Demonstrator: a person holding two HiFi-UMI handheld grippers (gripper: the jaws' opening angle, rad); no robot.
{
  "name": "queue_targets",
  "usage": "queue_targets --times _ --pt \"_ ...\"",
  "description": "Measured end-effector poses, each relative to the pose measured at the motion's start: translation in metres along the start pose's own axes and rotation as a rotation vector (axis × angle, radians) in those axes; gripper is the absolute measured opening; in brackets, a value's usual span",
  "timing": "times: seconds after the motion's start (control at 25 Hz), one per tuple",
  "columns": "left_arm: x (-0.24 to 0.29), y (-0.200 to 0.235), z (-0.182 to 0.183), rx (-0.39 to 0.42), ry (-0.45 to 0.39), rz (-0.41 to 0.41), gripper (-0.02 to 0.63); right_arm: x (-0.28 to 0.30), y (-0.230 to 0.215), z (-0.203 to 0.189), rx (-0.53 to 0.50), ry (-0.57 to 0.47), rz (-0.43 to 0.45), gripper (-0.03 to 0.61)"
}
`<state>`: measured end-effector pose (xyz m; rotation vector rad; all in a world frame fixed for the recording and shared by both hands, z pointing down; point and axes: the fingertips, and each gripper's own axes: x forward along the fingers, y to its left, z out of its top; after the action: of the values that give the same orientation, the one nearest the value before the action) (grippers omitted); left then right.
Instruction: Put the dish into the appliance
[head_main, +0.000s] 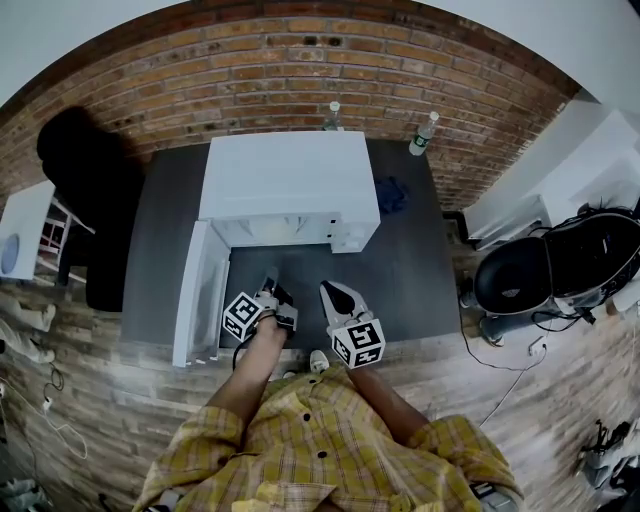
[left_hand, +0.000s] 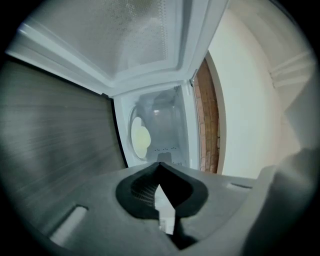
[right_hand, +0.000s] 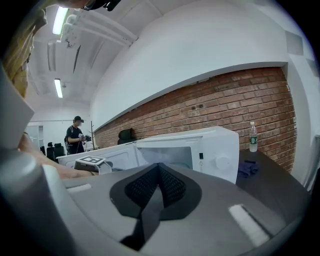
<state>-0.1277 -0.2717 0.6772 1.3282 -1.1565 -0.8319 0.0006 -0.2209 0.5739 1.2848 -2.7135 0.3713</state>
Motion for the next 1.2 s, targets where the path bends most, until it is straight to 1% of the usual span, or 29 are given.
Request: queue_targets --times 0.12,0.24,0.44,0.56,0.6,0.68,0.84,0.96,1.12,1.2 --pt "-0.01 -0.006 -0.011 0.058 0.044 -0.004 -0.003 -0.002 0.004 -0.002 0.003 -0.001 0.004 0.006" --pt "-0.021 -0.017 -0.017 0.148 0.071 -0.024 -0.005 -0.005 0.006 -0.003 0.01 0.0 0.005 0.006" --pt "-0.037 -0.041 -0.024 0.368 0.118 -0.071 -0.005 -0.007 0.011 -0.003 0.012 0.001 0.022 0.006" --pt "-0.049 -0.049 -0.025 0.55 0.117 -0.038 -0.005 -0.008 0.013 -0.003 0.013 0.0 0.03 0.006" --pt "-0.052 -0.053 -0.026 0.599 0.114 -0.03 -0.005 -0.008 0.013 -0.003 0.015 0.0 0.032 0.006" --pt "-0.058 -0.062 -0.029 0.68 0.115 -0.03 -0.005 -0.008 0.015 -0.004 0.017 0.003 0.034 0.006" --pt "-0.067 -0.08 -0.034 0.844 0.119 -0.057 -0.005 -0.008 0.018 -0.004 0.019 0.002 0.037 0.005" --pt "-0.072 -0.089 -0.037 0.949 0.116 -0.066 -0.005 -0.009 0.018 -0.003 0.017 -0.002 0.035 0.005" --pt "-0.081 -0.101 -0.045 1.109 0.119 -0.093 -0.005 -0.012 0.018 -0.002 0.022 -0.015 0.027 0.005" --pt "-0.084 -0.107 -0.048 1.171 0.12 -0.108 -0.005 -0.014 0.018 0.0 0.026 -0.021 0.021 0.005"
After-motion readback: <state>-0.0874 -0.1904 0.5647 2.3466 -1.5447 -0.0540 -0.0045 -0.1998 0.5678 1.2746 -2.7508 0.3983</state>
